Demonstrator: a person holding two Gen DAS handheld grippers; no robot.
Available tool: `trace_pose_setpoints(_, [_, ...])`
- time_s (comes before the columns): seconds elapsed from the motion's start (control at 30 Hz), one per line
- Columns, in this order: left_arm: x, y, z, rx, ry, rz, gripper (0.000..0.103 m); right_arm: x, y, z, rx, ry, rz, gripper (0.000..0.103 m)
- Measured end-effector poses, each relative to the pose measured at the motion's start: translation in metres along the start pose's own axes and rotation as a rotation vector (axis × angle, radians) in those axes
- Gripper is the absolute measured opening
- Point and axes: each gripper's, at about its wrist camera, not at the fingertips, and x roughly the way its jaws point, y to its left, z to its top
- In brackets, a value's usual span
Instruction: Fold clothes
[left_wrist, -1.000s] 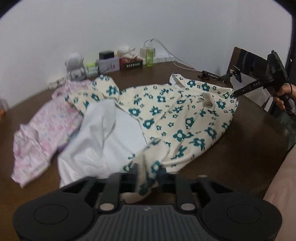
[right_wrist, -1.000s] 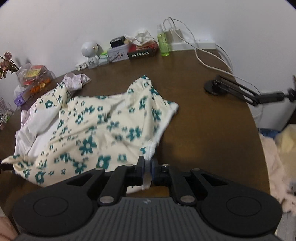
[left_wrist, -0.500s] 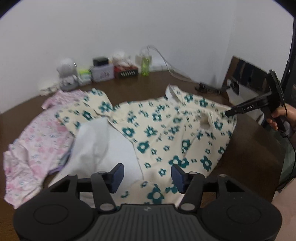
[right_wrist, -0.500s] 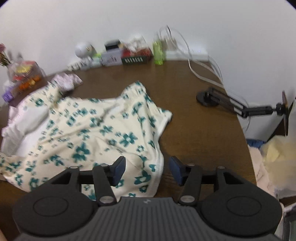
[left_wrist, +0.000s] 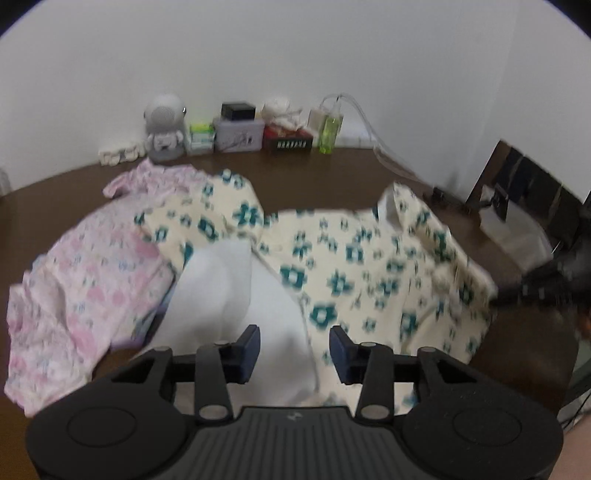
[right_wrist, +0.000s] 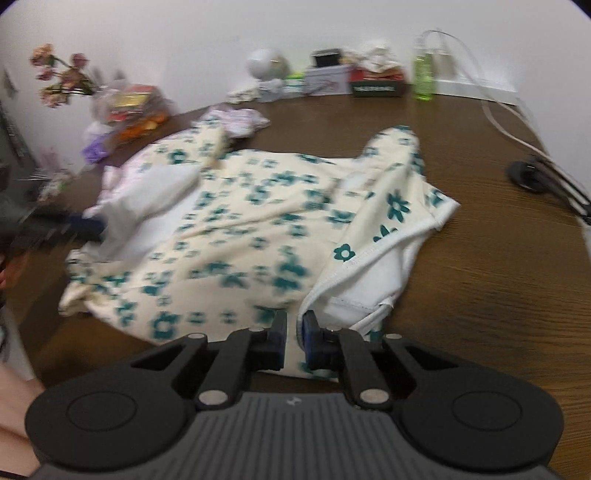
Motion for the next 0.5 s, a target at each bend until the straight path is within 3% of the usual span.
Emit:
trace_pose_setpoints(0.13, [0.013,-0.025,0.015,0.038,0.000,-0.072,0.052,-0.001,0.027,0.001,-0.050,-0.002,0.072,0.011])
trace_pose_setpoints(0.3, [0.030,-0.057,0.033,0.085,0.001,-0.161,0.052,-0.006,0.034,0.006,-0.058,-0.049,0.094,0.009])
trace_pose_setpoints(0.5, [0.063,-0.091,0.043,0.010,0.075,-0.290,0.051,0.015,0.062,-0.002,-0.160,-0.021,0.141,0.008])
